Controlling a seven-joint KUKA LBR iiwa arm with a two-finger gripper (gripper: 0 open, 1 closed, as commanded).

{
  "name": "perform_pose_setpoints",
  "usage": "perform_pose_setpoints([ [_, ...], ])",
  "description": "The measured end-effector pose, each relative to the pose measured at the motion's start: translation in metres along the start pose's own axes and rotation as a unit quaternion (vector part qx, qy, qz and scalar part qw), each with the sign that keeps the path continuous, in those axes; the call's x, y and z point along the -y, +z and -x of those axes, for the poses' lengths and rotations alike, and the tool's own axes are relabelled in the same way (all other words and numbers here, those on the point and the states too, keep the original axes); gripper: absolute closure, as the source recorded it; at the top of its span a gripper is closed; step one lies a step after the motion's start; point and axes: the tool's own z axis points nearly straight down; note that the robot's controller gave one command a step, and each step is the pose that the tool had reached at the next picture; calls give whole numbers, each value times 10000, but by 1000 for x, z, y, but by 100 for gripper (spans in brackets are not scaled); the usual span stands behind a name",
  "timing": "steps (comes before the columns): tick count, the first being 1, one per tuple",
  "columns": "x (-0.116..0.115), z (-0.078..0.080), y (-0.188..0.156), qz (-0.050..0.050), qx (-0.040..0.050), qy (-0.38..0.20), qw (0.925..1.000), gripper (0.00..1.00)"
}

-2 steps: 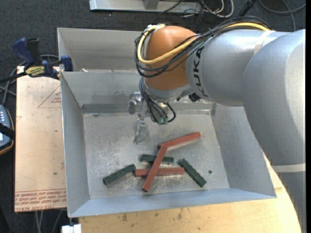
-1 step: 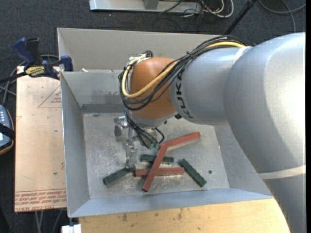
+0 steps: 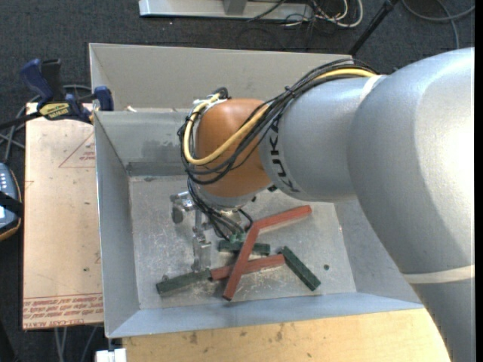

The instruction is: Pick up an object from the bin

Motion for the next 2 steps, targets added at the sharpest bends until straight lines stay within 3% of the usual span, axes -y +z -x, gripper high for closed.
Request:
perform_pose_setpoints([
  [1,-12,-13,-6,-4,14,-959,9954,0],
  [2,-25,-28,22,-7,12,-1263,9920,0],
])
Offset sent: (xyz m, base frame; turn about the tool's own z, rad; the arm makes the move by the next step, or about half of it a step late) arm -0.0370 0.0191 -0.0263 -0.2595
